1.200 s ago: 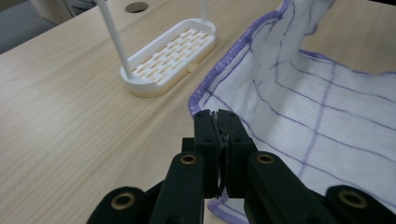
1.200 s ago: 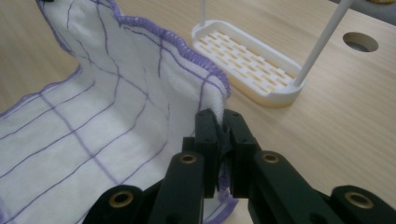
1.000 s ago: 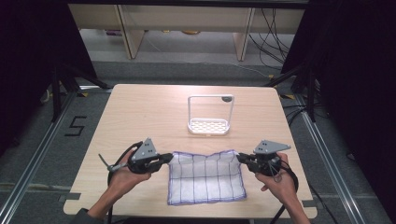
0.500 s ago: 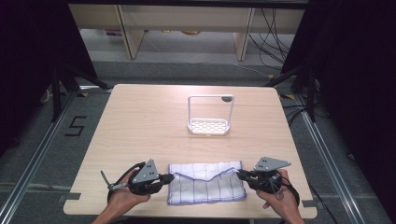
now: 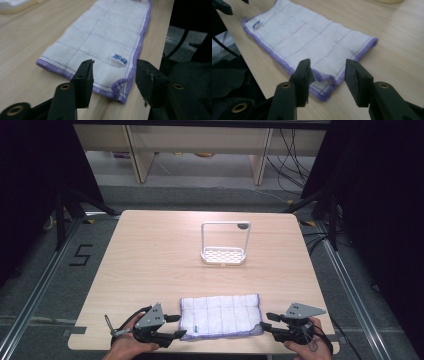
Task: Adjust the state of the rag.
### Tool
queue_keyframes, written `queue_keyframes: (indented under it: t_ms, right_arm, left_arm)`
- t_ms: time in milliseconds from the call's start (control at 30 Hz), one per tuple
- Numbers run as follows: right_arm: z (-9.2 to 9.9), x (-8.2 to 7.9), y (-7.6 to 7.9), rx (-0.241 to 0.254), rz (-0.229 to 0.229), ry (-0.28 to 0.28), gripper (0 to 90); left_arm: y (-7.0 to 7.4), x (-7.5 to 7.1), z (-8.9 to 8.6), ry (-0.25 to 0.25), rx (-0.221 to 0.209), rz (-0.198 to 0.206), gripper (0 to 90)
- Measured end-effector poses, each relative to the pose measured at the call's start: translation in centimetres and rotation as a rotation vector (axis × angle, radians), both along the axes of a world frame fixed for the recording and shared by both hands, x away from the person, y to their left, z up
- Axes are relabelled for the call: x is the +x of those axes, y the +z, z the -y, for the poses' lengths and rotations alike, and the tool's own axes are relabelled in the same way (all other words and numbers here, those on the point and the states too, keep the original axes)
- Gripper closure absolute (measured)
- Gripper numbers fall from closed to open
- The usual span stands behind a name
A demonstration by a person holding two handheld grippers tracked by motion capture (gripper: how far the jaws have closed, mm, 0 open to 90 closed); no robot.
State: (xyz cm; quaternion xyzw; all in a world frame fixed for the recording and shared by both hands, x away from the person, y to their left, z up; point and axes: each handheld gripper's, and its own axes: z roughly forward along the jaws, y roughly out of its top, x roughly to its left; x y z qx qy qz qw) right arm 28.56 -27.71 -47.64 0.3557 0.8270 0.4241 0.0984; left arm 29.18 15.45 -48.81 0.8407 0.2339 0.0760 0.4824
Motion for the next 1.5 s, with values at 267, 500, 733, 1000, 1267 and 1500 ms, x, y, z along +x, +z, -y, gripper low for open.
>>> queue_keyframes:
  t_ms: [267,500,733,1000,1267,1500]
  right_arm:
    - [0.1,2.4,0.8,-0.031,-0.02,-0.134,47.8]
    - [-1.6,6.3,1.0,-0.082,-0.044,-0.191,46.4]
    - [-3.8,9.1,-0.6,-0.157,-0.076,-0.169,50.6]
    - [-4.5,9.5,-1.3,-0.225,-0.125,-0.141,58.2]
    - [-4.7,10.1,-1.7,-0.248,-0.108,-0.074,84.2]
    - [-6.0,11.8,-1.4,-0.258,-0.097,-0.057,85.9]
  left_arm:
    - [0.7,4.2,0.4,0.107,0.055,-0.003,40.8]
    - [0.3,7.5,1.2,0.13,0.097,-0.04,39.5]
    - [-1.1,9.1,2.2,0.092,0.179,-0.075,41.1]
    - [-1.5,8.4,2.7,0.022,0.252,-0.051,66.8]
    - [-1.6,7.7,2.7,-0.015,0.3,-0.021,84.8]
    - [-1.4,5.8,1.8,-0.034,0.31,-0.006,85.4]
